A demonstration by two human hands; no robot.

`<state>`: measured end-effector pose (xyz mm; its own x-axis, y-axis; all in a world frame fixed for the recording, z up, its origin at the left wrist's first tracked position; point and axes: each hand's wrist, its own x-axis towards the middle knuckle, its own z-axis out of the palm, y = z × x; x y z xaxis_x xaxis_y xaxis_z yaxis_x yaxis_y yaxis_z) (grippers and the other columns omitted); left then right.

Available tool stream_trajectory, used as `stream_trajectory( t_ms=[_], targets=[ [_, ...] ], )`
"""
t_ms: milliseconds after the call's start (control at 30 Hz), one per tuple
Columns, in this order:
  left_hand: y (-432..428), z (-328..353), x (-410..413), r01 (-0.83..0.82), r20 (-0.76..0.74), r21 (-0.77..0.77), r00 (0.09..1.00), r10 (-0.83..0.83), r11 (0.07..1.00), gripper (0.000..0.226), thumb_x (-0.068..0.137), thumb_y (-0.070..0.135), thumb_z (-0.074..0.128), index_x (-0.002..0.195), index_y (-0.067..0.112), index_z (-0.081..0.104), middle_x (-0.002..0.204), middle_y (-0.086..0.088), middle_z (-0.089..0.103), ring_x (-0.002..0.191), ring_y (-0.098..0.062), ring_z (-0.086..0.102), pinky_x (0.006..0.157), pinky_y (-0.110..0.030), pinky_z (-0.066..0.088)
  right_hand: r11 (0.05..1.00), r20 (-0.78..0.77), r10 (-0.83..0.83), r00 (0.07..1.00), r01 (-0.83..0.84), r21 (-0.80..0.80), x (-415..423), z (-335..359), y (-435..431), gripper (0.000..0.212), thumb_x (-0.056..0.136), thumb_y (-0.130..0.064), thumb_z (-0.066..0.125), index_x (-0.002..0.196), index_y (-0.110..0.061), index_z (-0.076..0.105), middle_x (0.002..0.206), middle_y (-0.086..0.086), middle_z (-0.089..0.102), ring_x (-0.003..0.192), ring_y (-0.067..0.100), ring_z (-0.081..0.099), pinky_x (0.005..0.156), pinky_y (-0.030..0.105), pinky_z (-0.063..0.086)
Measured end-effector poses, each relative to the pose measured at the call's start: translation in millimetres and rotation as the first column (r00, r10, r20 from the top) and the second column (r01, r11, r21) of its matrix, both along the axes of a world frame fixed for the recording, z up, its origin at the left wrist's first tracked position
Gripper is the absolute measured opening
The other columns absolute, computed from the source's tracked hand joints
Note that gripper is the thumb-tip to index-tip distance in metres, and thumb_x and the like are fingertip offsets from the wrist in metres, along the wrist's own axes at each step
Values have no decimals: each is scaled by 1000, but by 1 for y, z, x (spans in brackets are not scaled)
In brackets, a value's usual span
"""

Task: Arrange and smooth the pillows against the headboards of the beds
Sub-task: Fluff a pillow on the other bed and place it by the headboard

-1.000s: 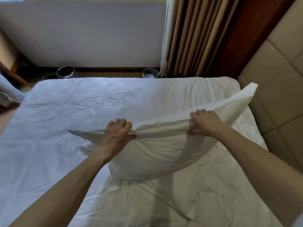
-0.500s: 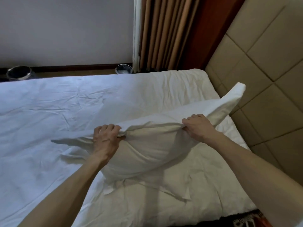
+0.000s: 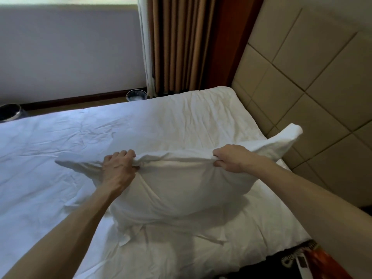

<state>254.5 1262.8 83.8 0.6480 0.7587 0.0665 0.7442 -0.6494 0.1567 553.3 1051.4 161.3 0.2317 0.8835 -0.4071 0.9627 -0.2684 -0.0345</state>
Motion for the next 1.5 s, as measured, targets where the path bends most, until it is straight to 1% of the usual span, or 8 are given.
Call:
stream_trajectory(
  t_ms=[200, 367, 533, 633, 833, 1000, 1233, 1500],
  targets=[
    [-43, -1, 30, -6, -93, 44, 996, 10, 999, 20, 86, 30, 66, 98, 18, 55, 88, -4, 61, 81, -29, 54, 77, -41, 36, 990, -5, -49, 999, 49, 131, 52, -43, -37, 12, 95, -33, 55, 96, -22, 52, 96, -2, 58, 92, 23, 56, 73, 38, 47],
    [-75, 1, 37, -124, -138, 91, 981, 136, 988, 18, 83, 28, 61, 94, 17, 52, 84, -5, 58, 76, -30, 53, 78, -43, 39, 985, 120, 38, 992, -58, 165, 105, -71, -57, 61, 83, -55, 63, 135, -26, 46, 128, 3, 50, 122, 25, 46, 108, 41, 32],
    [-96, 5, 45, -127, -331, 31, 935, 130, 991, 54, 86, 61, 59, 123, 22, 60, 116, -10, 64, 108, -35, 59, 101, -51, 38, 989, 61, 35, 998, -43, 144, 132, -86, -57, 94, 77, -63, 66, 151, -25, 23, 153, 9, 32, 144, 28, 28, 121, 46, 12],
    [-99, 13, 49, -132, -365, 21, 922, 131, 991, 53, 91, 66, 49, 124, 25, 59, 118, -7, 64, 109, -30, 60, 99, -47, 40, 990, 49, 48, 998, -54, 129, 136, -92, -54, 95, 73, -65, 69, 148, -25, 27, 142, 7, 47, 134, 29, 42, 117, 46, 20],
    [-96, 17, 58, -129, -368, 63, 919, 143, 990, 35, 91, 53, 56, 111, 26, 64, 104, -5, 69, 97, -30, 64, 90, -45, 43, 972, 206, 149, 967, -182, 149, 131, -97, -40, 22, 96, -29, 51, 113, -18, 60, 111, 5, 66, 104, 29, 61, 89, 40, 39],
    [-66, 29, 74, -104, -181, 167, 974, 135, 980, 20, 98, 28, 43, 92, 21, 60, 79, -5, 64, 71, -33, 61, 68, -39, 38, 944, 181, 162, 970, -206, 258, 147, -81, -19, 21, 96, -19, 48, 111, -18, 61, 104, 6, 67, 94, 32, 64, 69, 35, 33],
    [58, 74, 146, 13, 39, 291, 999, -25, 957, 26, 101, 37, 46, 95, 20, 64, 81, -7, 65, 75, -35, 63, 71, -43, 41, 915, 254, 66, 965, -161, 371, 217, -15, 41, 7, 90, -24, 57, 91, -17, 56, 83, 3, 63, 75, 31, 63, 55, 31, 31],
    [206, 61, 217, 257, 95, 225, 954, -284, 940, 36, 94, 49, 38, 87, 23, 62, 78, 0, 65, 80, -34, 66, 62, -39, 42, 930, 354, -116, 928, -24, 368, 254, 15, 122, 9, 92, -25, 51, 83, -23, 50, 75, -5, 63, 68, 26, 59, 55, 31, 29]
  ],
)
